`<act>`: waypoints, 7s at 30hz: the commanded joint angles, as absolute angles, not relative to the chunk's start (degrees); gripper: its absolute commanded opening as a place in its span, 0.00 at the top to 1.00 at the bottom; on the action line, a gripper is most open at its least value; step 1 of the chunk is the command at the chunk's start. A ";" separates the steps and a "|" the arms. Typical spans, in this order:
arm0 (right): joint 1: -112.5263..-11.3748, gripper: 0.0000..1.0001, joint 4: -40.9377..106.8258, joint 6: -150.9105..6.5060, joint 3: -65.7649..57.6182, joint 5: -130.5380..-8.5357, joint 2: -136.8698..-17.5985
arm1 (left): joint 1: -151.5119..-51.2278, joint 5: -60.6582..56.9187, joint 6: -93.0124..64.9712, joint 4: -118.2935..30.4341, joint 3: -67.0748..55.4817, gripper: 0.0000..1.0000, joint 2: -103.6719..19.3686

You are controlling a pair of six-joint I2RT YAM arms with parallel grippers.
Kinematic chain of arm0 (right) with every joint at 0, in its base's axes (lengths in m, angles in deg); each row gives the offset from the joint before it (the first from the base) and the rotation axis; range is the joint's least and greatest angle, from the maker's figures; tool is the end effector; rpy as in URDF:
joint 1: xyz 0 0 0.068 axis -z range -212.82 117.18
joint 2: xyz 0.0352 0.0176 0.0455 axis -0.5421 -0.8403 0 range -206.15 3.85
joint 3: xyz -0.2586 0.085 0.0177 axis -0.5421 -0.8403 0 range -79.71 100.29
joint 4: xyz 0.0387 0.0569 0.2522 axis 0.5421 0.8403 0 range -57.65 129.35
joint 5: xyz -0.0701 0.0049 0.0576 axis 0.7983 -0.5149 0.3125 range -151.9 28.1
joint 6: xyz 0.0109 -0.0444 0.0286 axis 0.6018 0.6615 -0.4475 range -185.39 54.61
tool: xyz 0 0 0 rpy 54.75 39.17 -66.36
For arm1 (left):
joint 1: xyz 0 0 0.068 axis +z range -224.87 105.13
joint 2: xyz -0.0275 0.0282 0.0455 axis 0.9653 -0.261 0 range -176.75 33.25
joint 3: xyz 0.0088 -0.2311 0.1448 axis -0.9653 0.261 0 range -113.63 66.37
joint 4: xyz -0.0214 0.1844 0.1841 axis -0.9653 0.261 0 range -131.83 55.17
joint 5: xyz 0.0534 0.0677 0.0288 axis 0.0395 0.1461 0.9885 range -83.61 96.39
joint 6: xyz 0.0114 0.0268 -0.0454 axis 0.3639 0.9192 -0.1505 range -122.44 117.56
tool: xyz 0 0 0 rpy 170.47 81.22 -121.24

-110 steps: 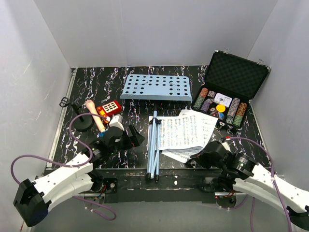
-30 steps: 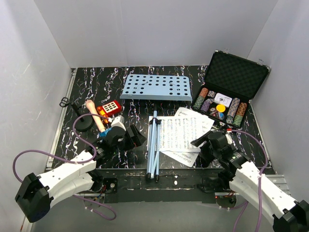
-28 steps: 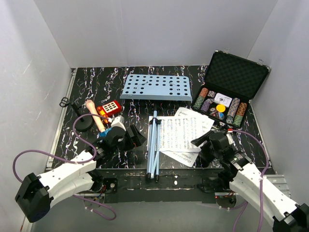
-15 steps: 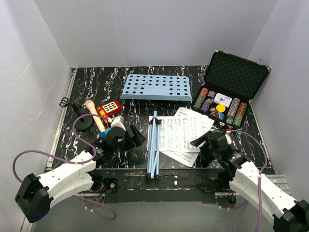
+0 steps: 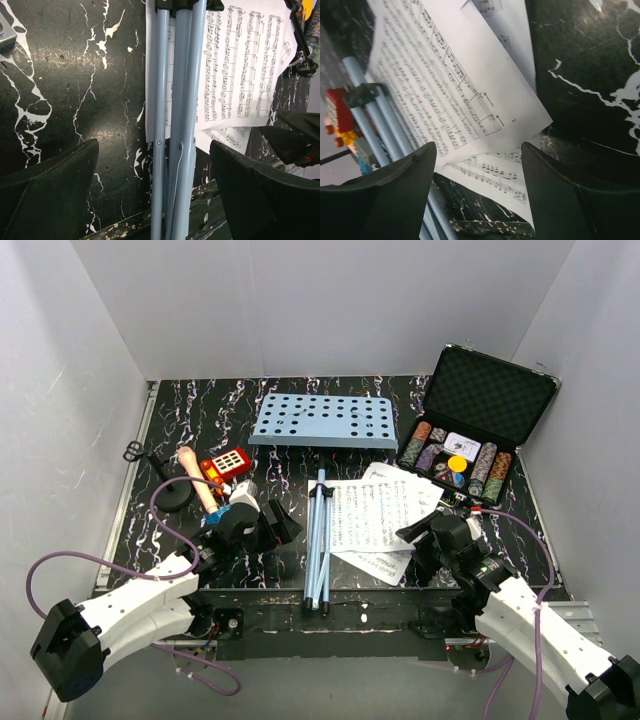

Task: Pack up the instrument practice props
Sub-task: Pick up the sheet music from the center of the board.

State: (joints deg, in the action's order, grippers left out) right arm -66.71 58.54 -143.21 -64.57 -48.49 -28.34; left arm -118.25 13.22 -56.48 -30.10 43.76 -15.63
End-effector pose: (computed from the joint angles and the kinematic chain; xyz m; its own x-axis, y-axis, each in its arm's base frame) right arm 0.1104 0.0643 0.1652 -0.5129 0.8009 -0.3089 0.4713 0.5635 0.6785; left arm 0.1329 -0.1198 0.1904 -0.7597 -0.3879 -0.5220 -0.0017 0.8038 -0.5949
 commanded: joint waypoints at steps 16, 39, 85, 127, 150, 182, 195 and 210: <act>-67.10 0.31 46.50 -141.50 -67.14 -40.28 -27.61 | -118.55 13.42 -56.67 -30.93 45.37 0.07 -15.70; -67.10 0.99 56.14 -129.56 -57.58 -34.91 -28.05 | -118.55 13.07 -55.70 -31.28 44.58 0.06 -18.43; -65.25 0.33 38.17 -138.86 -74.86 -37.99 -25.70 | -118.64 12.98 -56.32 -32.07 44.75 0.07 -19.92; -62.97 0.32 39.20 -136.40 -77.34 -42.12 -23.83 | -118.90 11.58 -56.49 -36.29 44.49 0.07 -25.72; -62.97 0.36 17.86 -135.79 -77.95 -38.60 -38.16 | -118.99 12.63 -55.53 -34.36 45.37 0.06 -21.94; -60.86 0.99 7.81 -126.04 -72.85 -41.42 -44.87 | -119.08 12.90 -56.32 -34.62 46.25 0.06 -22.47; -60.60 0.99 57.11 -109.34 -48.69 -48.63 -39.14 | -119.08 13.42 -55.88 -34.62 44.84 0.06 -22.64; -60.77 0.99 57.76 -107.49 -47.89 -55.04 -37.81 | -120.65 10.79 -51.85 -41.46 45.28 0.02 -22.47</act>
State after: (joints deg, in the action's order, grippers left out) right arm -60.90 59.68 -108.81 -49.80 -51.63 -35.90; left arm -118.97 11.89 -55.50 -35.70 46.12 -22.78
